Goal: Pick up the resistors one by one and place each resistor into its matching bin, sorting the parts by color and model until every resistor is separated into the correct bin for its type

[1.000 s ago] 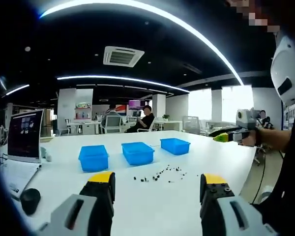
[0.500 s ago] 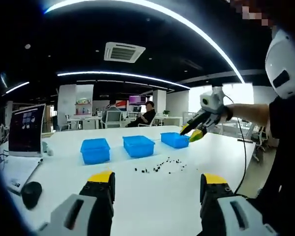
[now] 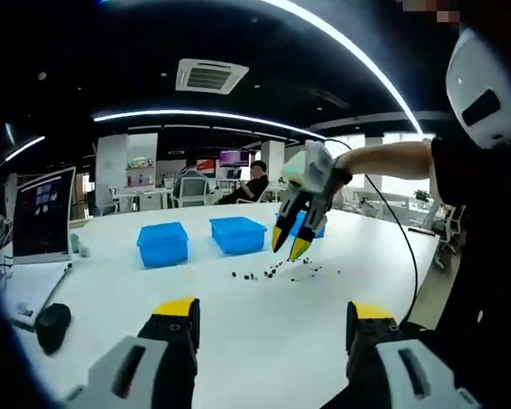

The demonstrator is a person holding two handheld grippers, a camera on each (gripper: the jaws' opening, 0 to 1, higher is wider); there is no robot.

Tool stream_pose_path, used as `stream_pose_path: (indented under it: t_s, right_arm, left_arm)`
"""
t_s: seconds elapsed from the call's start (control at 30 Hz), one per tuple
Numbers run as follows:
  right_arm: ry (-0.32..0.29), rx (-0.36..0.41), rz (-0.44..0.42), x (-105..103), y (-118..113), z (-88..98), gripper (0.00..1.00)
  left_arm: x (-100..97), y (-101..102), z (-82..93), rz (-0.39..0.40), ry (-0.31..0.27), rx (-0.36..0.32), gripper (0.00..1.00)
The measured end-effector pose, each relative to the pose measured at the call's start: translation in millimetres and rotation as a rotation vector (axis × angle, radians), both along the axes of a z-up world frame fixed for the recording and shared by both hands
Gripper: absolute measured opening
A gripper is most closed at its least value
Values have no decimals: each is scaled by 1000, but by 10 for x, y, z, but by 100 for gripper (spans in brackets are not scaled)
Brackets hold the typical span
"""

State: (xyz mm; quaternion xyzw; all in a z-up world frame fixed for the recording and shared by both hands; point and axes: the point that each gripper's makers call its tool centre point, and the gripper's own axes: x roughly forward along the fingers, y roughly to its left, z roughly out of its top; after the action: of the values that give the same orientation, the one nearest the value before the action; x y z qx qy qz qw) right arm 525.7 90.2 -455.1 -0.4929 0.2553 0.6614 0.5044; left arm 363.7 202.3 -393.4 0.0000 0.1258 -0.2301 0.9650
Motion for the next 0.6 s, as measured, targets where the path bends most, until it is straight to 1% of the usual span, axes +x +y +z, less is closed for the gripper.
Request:
stream_pose_path:
  t_s: [0.07, 0.17, 0.23, 0.33, 0.37, 0.43, 0.47, 0.53, 0.6]
  right_arm:
    - [14, -34, 2, 8, 8, -85, 24]
    - [3, -74, 21, 53, 11, -191, 23]
    - [9, -93, 25, 70, 25, -239, 21]
    - [22, -112, 27, 74, 39, -286, 18]
    - [17, -118, 30, 83, 46, -299, 17]
    - [21, -126, 28, 87, 60, -295, 16]
    - [18, -135, 27, 91, 54, -304, 14]
    - [38, -154, 16, 83, 38, -308, 7]
    - [43, -158, 13, 76, 32, -312, 7]
  left_arm:
    - [-8, -2, -7, -2, 2, -3, 71]
    - [-20, 8, -29, -1, 7, -2, 70]
    - [-25, 22, -40, 2, 9, -7, 70]
    - [-34, 38, -66, 6, 14, -9, 70]
    - [-36, 42, -73, 7, 15, -9, 70]
    - [-39, 43, -81, 8, 17, -11, 70]
    - [-41, 43, -85, 8, 18, -12, 70]
    - [-44, 42, -88, 7, 18, -14, 70]
    - [-46, 42, -85, 8, 17, -17, 70]
